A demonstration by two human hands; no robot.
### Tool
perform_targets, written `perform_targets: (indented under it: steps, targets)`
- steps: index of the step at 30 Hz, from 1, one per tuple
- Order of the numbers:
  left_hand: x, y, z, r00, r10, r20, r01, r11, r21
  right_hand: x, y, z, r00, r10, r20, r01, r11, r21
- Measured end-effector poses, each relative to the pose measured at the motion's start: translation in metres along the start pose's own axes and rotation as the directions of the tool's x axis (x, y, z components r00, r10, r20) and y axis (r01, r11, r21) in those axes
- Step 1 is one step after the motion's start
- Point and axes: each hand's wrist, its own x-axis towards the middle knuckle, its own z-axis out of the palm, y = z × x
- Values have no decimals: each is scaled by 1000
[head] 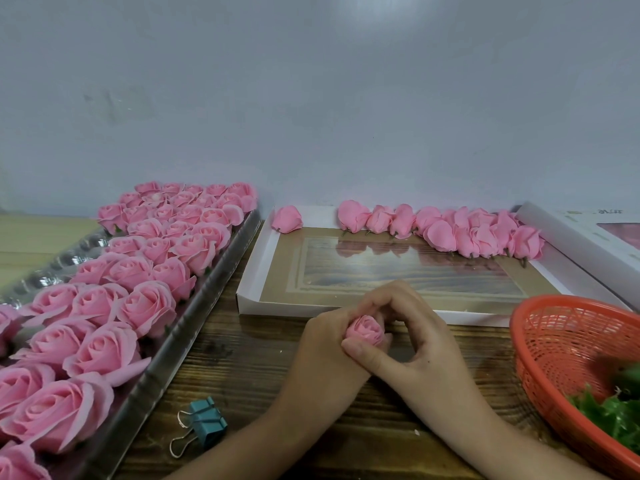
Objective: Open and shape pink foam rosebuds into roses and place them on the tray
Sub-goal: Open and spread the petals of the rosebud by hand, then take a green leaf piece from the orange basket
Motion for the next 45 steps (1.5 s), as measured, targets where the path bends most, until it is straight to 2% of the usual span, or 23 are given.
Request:
perform_targets:
  steps: [6, 13, 21, 29, 33, 37, 41, 43, 45]
  targets:
    - [1, 1, 2, 999, -29, 12, 29, 999, 41, 0, 2, 0, 999, -35, 14, 35, 998, -47]
    - [0, 1, -1, 999, -1, 40, 5, 995, -95, 1, 4, -1, 999, -40, 37, 40, 999, 4]
    - [1, 3, -1, 999, 50, -15, -50, 999, -8, 1, 1, 0, 1000, -19, -7, 19, 999, -47]
    - [2, 5, -1, 997, -28, 71, 33, 997, -74, 1, 3, -1, 998, -34, 46, 35, 999, -16]
    - [3, 2, 0, 996, -34, 77, 39, 997, -64, 0, 0, -1, 999, -30, 26, 31, 999, -25]
    - [3, 2, -3, 992, -90, 88, 96, 993, -68, 0, -17, -2, 1000, 14, 2, -14, 990, -138]
    - [-2, 15, -8, 996, -86, 0, 85, 978, -192, 16, -46, -20, 982, 134, 136, -98, 965, -245]
    - [-2, 15, -7, 994, -106, -29, 99, 979, -177, 26, -61, -39, 969, 128, 213, -38, 923, -382]
    - [-1, 13, -7, 993, -105, -53, 97, 987, -126, 35, -72, -62, 952, 136, 274, 54, 807, -588]
